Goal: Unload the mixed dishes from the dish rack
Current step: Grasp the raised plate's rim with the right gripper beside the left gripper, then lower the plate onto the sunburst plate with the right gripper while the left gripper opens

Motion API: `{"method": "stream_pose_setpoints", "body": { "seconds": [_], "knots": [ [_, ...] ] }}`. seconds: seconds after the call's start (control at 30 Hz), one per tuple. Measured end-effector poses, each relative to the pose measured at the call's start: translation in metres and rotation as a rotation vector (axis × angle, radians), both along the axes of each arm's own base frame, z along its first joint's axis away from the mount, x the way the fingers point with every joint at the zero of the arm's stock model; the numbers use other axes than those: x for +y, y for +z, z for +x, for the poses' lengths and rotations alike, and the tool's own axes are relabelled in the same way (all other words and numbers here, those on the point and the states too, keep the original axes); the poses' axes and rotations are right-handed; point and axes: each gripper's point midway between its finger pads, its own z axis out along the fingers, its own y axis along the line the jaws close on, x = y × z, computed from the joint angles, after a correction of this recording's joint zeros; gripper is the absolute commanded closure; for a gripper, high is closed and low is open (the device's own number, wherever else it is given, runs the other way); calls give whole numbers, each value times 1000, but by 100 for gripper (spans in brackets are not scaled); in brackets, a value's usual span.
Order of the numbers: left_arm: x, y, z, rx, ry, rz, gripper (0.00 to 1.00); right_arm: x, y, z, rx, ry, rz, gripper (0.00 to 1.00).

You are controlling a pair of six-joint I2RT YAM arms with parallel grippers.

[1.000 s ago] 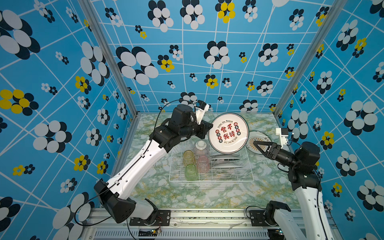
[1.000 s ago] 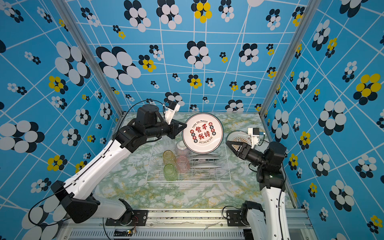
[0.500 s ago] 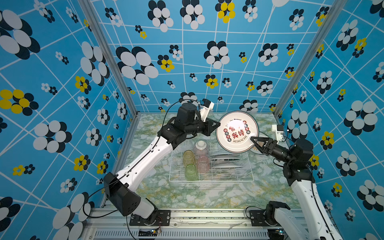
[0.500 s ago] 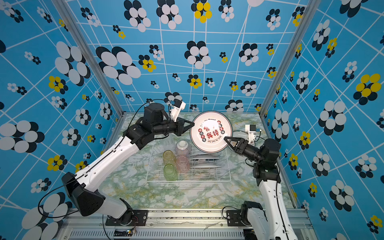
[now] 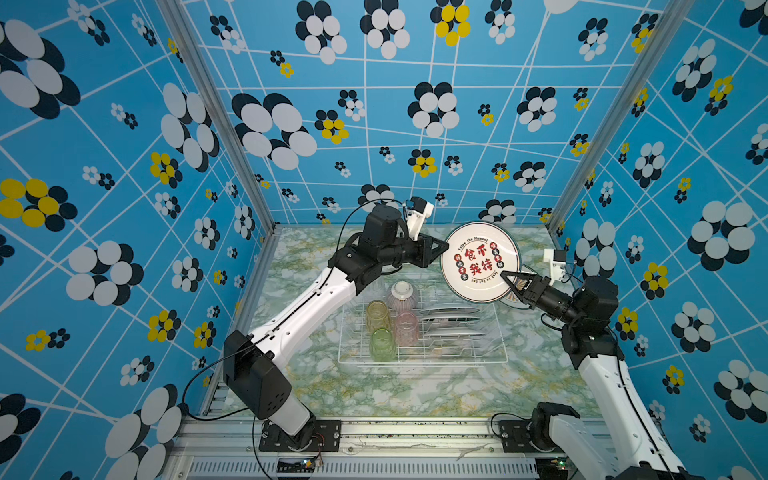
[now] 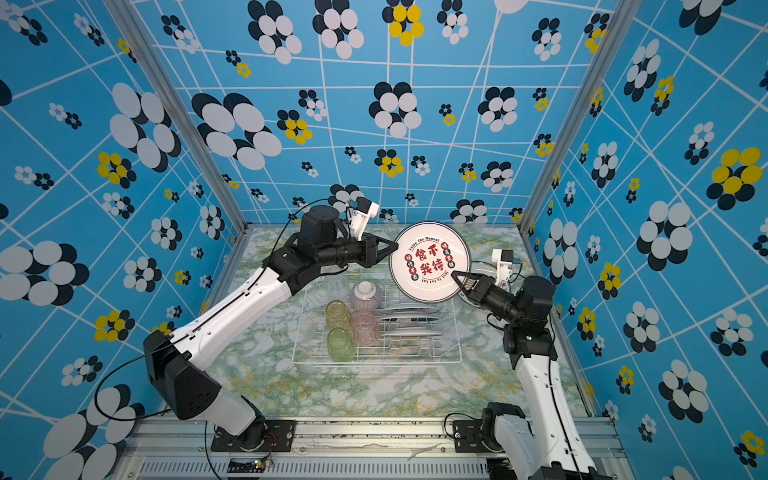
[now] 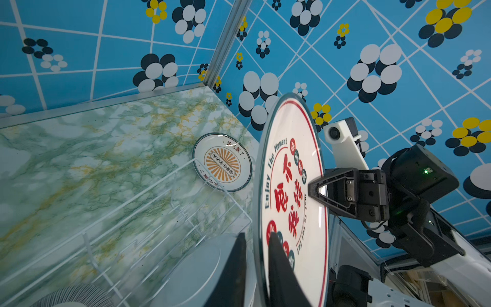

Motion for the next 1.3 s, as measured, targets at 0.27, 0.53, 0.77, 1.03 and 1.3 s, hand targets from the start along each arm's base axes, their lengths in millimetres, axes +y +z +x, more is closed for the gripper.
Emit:
{"method": "stream_pose_setpoints", "body": {
  "seconds": [0.27,0.53,0.77,1.03,1.3],
  "knots": [
    [44,-32,3,-71,134,277,75,-77,-52,44,200,-300,12,100],
    [80,-29,-26,-186,175,447,74,-158,-123,59,440,-548,-78,100],
    [83,-47,-28,-182,158,535,74,-178,-183,63,601,-589,-127,100],
    [82,-49,-29,-185,149,543,74,-184,-220,70,687,-585,-127,100],
    [81,-50,-30,-191,144,550,74,-187,-237,76,705,-581,-124,96]
  ]
}}
